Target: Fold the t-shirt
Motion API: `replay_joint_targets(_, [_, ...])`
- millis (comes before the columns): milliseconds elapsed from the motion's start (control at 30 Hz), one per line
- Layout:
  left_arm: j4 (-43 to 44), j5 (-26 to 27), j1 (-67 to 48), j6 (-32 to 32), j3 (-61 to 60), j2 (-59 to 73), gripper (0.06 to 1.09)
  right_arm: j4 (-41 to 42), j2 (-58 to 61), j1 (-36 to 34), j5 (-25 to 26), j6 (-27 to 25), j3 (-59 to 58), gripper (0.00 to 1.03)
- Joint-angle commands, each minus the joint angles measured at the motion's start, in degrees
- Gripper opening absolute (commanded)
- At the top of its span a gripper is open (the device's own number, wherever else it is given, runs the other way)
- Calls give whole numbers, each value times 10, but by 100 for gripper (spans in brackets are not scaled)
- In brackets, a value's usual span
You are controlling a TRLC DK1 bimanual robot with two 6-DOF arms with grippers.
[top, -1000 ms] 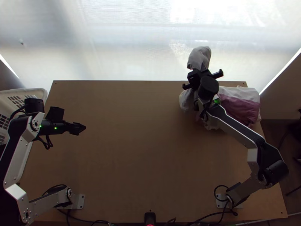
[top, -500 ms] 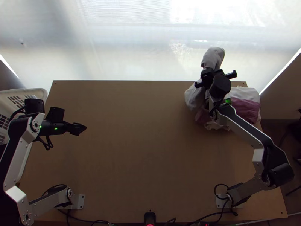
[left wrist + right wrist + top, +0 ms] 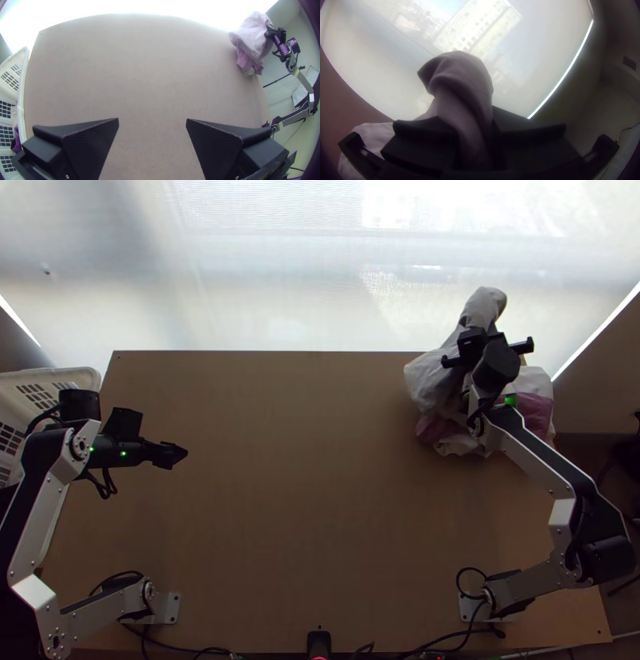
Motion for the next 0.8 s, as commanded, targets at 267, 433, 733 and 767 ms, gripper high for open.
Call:
replay_joint_targets(267, [5, -12, -20, -8, 1, 12, 104, 9, -22, -95, -29, 24, -54, 3])
replay_joint_targets(433, [5, -19, -28, -8, 1, 13, 104, 15, -23, -127, -36, 37, -75, 3])
replay_joint_targets(733, [6, -32, -47, -9, 1, 21, 104, 24, -30, -176, -54, 53, -117, 3])
replay_joint_targets(767, [6, -33, -48, -9, 2, 22, 104, 26, -29, -183, -55, 54, -121, 3])
